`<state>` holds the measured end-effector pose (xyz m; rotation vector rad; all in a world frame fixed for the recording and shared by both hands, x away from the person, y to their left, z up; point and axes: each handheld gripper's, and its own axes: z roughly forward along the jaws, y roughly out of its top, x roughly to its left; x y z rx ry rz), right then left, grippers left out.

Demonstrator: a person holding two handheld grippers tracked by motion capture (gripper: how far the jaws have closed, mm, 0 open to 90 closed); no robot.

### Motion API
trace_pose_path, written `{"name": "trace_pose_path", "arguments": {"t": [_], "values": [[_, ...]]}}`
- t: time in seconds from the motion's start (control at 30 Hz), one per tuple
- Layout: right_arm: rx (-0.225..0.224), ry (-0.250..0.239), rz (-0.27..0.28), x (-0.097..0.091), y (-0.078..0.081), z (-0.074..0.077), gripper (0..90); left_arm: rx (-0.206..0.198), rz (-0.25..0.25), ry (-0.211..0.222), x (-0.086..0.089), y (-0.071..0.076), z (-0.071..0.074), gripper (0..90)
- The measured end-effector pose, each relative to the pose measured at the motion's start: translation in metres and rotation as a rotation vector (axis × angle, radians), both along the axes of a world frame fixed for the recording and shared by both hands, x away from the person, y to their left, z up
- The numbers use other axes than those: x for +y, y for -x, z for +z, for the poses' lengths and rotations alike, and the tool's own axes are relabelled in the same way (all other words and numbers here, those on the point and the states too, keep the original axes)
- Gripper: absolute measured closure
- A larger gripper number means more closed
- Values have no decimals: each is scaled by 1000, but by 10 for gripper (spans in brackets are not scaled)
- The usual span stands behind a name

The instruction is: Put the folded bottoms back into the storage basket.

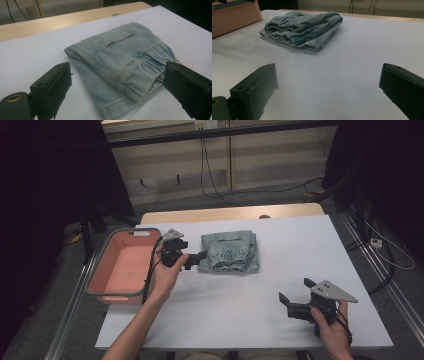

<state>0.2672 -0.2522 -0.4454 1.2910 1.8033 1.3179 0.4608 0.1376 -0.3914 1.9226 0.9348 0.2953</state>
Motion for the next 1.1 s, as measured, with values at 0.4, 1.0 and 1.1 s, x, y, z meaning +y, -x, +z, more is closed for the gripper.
{"name": "trace_pose_path", "arguments": {"t": [0.4,1.0,1.1], "values": [[1,2,-1,-1,1,0,15,138,9,73,-12,-28,-12,100],[16,-5,18,-2,1,-1,17,256,57,78,-24,-58,-43,229],[17,-4,20,-1,1,-1,17,252,72,71,-23,-62,-46,257]]}}
